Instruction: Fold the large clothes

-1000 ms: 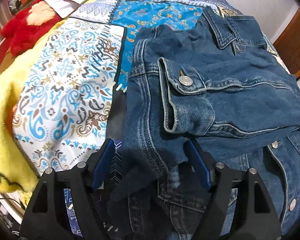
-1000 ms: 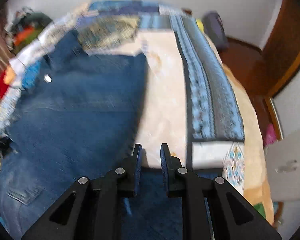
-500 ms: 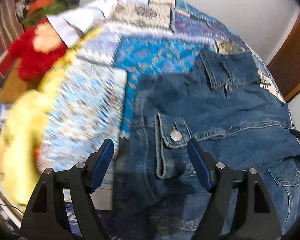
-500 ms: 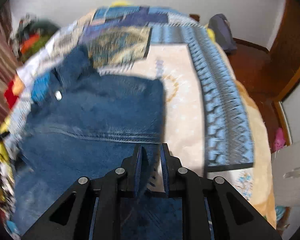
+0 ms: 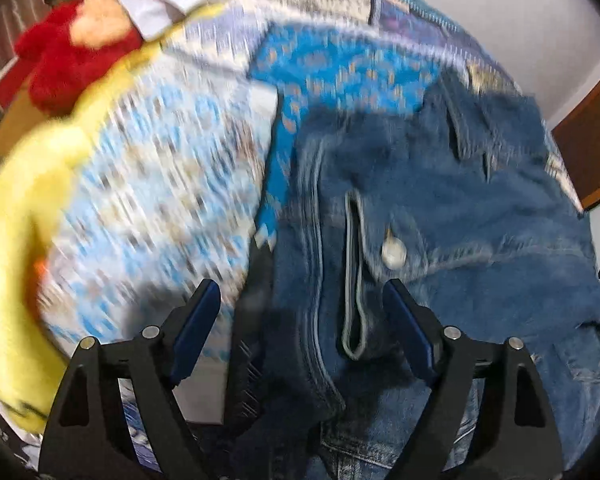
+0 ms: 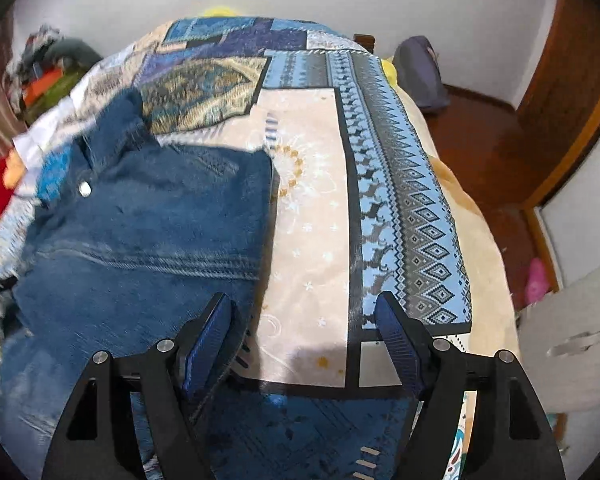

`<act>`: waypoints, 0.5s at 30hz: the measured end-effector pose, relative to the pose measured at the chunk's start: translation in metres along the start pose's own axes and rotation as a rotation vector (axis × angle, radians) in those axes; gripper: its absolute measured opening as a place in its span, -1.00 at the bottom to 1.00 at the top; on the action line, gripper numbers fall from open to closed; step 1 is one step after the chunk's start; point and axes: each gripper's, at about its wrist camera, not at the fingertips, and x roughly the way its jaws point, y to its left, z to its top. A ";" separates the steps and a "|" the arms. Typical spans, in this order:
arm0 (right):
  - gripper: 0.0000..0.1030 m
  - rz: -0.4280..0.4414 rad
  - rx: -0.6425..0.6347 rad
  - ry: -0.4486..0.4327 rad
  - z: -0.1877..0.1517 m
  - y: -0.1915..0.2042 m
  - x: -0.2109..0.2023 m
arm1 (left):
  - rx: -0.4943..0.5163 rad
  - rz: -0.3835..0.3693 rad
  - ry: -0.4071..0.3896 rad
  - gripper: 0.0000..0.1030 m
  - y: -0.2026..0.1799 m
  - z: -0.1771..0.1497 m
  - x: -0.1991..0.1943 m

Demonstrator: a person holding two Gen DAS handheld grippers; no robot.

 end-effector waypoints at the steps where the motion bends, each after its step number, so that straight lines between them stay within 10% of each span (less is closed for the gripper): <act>1: 0.41 0.041 0.020 -0.007 0.006 -0.002 -0.002 | 0.003 -0.009 -0.021 0.63 0.000 0.008 -0.006; 10: 0.41 0.154 0.101 0.030 0.054 0.006 0.034 | -0.017 -0.040 0.047 0.60 0.005 0.076 0.043; 15: 0.11 0.217 0.057 0.081 0.067 0.022 0.065 | -0.006 -0.108 0.099 0.07 -0.001 0.085 0.083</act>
